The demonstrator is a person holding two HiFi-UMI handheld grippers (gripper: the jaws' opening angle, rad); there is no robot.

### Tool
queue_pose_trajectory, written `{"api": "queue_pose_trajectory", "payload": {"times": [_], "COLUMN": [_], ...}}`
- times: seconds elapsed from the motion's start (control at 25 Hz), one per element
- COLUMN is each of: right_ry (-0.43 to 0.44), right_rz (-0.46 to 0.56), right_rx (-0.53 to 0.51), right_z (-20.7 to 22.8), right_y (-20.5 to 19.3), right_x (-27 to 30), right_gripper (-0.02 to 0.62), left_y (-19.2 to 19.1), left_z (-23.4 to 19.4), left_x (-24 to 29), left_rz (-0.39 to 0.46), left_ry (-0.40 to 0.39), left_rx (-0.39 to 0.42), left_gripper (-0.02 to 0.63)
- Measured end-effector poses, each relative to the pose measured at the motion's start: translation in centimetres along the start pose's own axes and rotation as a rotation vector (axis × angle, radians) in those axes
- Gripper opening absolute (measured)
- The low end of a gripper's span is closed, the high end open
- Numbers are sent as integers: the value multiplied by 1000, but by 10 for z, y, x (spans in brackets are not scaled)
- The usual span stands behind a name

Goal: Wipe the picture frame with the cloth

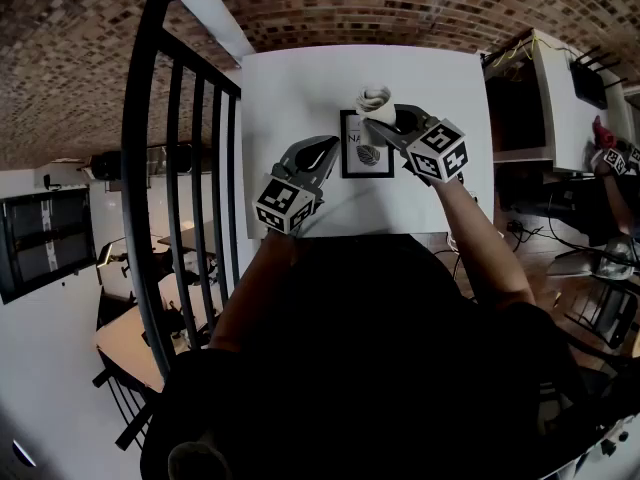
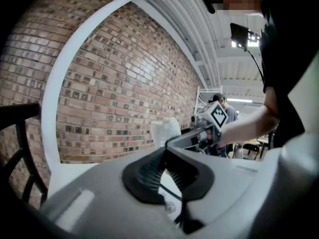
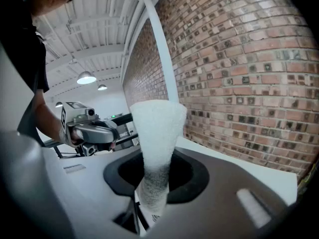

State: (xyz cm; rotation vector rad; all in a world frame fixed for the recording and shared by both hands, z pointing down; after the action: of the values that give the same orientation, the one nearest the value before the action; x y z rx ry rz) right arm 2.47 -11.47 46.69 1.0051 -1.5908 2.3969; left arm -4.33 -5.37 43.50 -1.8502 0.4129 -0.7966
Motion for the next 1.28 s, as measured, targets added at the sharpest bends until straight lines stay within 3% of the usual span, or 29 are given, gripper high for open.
{"api": "queue_pose_trajectory", "payload": {"times": [0.28, 0.48, 0.68, 1.04, 1.28], "right_ry": [9, 0, 29, 28, 84], "right_rz": [-263, -484, -641, -804, -841], "right_rx": [-100, -239, -368, -523, -581], "right_z": [36, 51, 50, 41, 16], "right_y": [-36, -73, -91, -127, -141], "right_x": [72, 118, 157, 177, 172], "right_gripper": [97, 97, 98, 100, 101], "left_y": [-26, -46, -60, -88, -97], "left_z": [-31, -47, -61, -61, -73], "left_x": [18, 22, 23, 29, 21], "left_rz": [-57, -112, -146, -237, -209], "left_ry": [30, 59, 73, 90, 146], "left_rx": [-34, -87, -138, -178, -205], "left_gripper": [0, 0, 0, 1, 0]}}
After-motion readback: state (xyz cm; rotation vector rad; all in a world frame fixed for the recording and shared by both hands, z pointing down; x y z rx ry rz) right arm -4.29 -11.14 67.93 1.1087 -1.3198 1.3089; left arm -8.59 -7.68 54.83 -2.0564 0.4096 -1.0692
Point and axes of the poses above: the fingertips, and each gripper's own axes: x forward along the fingers, z to its right, y out of its top, the point moved 1 cm from there along -x, backward along the fingers, and after that the axes turned 9 degrees about -z, right-handed, at the moved point
